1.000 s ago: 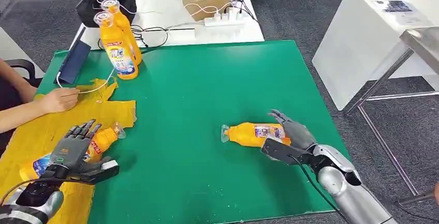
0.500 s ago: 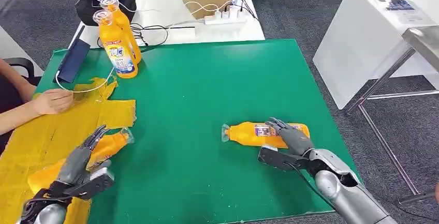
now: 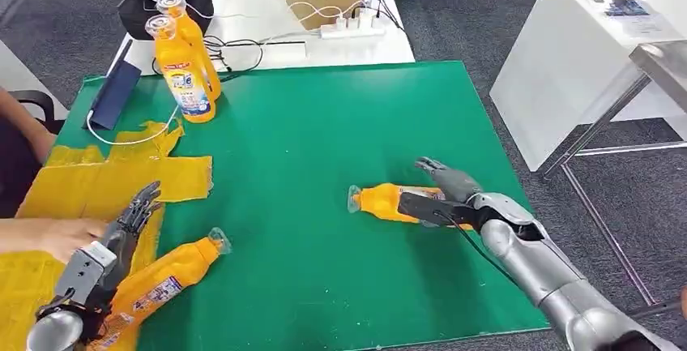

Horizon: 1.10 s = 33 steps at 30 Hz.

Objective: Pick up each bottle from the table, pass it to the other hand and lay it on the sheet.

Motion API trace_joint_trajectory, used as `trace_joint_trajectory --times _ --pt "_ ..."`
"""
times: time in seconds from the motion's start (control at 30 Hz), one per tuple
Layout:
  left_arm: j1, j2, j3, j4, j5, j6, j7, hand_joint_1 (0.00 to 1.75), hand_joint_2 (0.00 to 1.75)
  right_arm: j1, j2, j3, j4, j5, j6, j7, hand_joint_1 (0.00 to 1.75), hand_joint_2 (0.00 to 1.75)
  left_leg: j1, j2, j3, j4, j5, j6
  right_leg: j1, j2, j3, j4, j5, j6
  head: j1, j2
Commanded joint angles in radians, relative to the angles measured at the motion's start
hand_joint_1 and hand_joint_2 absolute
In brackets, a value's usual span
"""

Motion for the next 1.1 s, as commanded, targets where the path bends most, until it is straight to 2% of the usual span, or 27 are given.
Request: trace_joint_trajectory --times 0.03,0.37,0.47,0.5,0.53,0.57,0.6,0.63,0.7,0.77,0.83,0.93,1.0,1.1 --pt "-0.029 -0.052 0.052 0.068 0.003 -0.015 0.001 0.0 0.0 -0.172 0.063 0.172 0.305 0.043 0.091 0.049 0.0 1.75 -0.001 0.003 0.004 -0.001 -0.001 0.001 0.0 0.002 0.003 -0.001 0.0 -0.001 0.0 0.0" --pt "-0.04 -0.054 0.049 0.079 0.002 -0.014 0.001 0.0 0.0 -0.173 0.059 0.176 0.32 0.042 0.087 0.043 0.0 1.75 -0.001 0.001 0.003 -0.002 -0.001 0.002 0.0 0.0 0.003 -0.001 0.0 -0.002 0.0 0.0" --pt "-0.095 -0.052 0.022 0.144 -0.009 -0.02 -0.01 0.0 0.0 -0.191 0.022 0.258 0.373 0.029 0.249 0.011 0.0 1.75 -0.001 0.0 0.003 -0.002 -0.001 0.002 0.0 -0.001 0.003 -0.001 -0.001 -0.002 0.0 0.0" --pt "-0.127 -0.07 0.031 0.146 0.0 0.0 -0.061 0.0 0.0 -0.242 -0.017 0.297 0.357 0.034 0.271 -0.005 0.0 1.75 -0.001 -0.001 0.003 -0.001 0.0 0.002 0.0 -0.002 0.003 -0.001 -0.001 -0.001 0.0 0.0" --pt "-0.163 -0.073 0.02 0.165 -0.005 -0.004 -0.056 0.0 0.0 -0.276 -0.067 0.339 0.328 0.012 0.374 -0.032 0.0 1.75 -0.001 -0.002 0.0 0.0 0.0 0.001 -0.001 -0.003 0.0 0.0 -0.001 -0.001 0.0 0.0" --pt "-0.189 -0.076 0.009 0.187 -0.007 -0.001 -0.054 0.0 0.0 -0.281 -0.113 0.371 0.285 -0.011 0.427 -0.043 0.28 1.75 -0.001 -0.003 -0.001 0.0 0.001 0.002 -0.001 -0.004 -0.001 0.001 -0.001 -0.001 0.0 0.0" --pt "-0.207 -0.077 -0.001 0.207 -0.008 0.005 -0.053 0.0 0.0 -0.278 -0.15 0.393 0.25 -0.044 0.461 -0.043 1.69 1.75 -0.002 -0.005 -0.001 0.001 0.001 0.002 -0.001 -0.006 -0.001 0.001 -0.001 -0.001 0.0 0.0" --pt "-0.23 -0.076 -0.016 0.236 -0.009 0.013 -0.053 0.0 0.0 -0.275 -0.212 0.444 0.191 -0.086 0.497 -0.038 1.75 1.75 -0.002 -0.007 0.0 0.001 0.001 0.003 -0.001 -0.009 0.001 0.0 -0.001 -0.001 0.0 0.0" --pt "-0.247 -0.075 -0.035 0.261 -0.007 0.023 -0.058 0.0 0.0 -0.266 -0.296 0.506 0.105 -0.158 0.512 -0.021 1.75 1.75 -0.002 -0.01 0.001 0.0 0.003 0.004 -0.001 -0.012 0.003 -0.001 -0.001 -0.001 0.0 0.0" --pt "-0.242 -0.07 -0.038 0.256 -0.002 0.032 -0.061 0.0 0.0 -0.263 -0.316 0.519 0.068 -0.218 0.498 0.009 1.75 1.75 -0.002 -0.013 0.001 0.0 0.002 0.005 -0.001 -0.014 0.004 -0.001 -0.002 -0.001 0.0 0.0" --pt "-0.215 -0.058 -0.028 0.228 0.007 0.035 -0.062 0.0 0.0 -0.279 -0.265 0.516 0.111 -0.289 0.465 0.034 1.75 1.75 -0.004 -0.012 0.003 -0.001 0.002 0.006 -0.002 -0.013 0.007 -0.002 -0.002 -0.001 0.0 0.0" --pt "-0.191 -0.045 -0.012 0.201 0.016 0.027 -0.065 0.0 0.0 -0.307 -0.208 0.512 0.162 -0.385 0.442 0.065 1.75 1.75 -0.003 -0.003 0.006 -0.002 0.0 0.005 -0.002 -0.004 0.007 -0.003 0.0 -0.002 0.0 0.0" --pt "-0.166 -0.037 0.001 0.175 0.021 0.019 -0.065 0.0 0.0 -0.295 -0.166 0.48 0.193 -0.433 0.384 0.086 1.75 1.75 -0.004 0.002 0.008 -0.003 0.0 0.006 -0.002 0.0 0.008 -0.004 0.001 -0.004 0.0 0.0" --pt "-0.113 -0.036 0.027 0.127 0.032 -0.007 -0.062 0.0 0.0 -0.247 -0.115 0.432 0.213 -0.476 0.287 0.108 1.75 1.75 -0.002 0.002 0.005 -0.001 0.0 0.004 -0.001 -0.001 0.005 -0.003 0.001 -0.001 0.0 0.0"
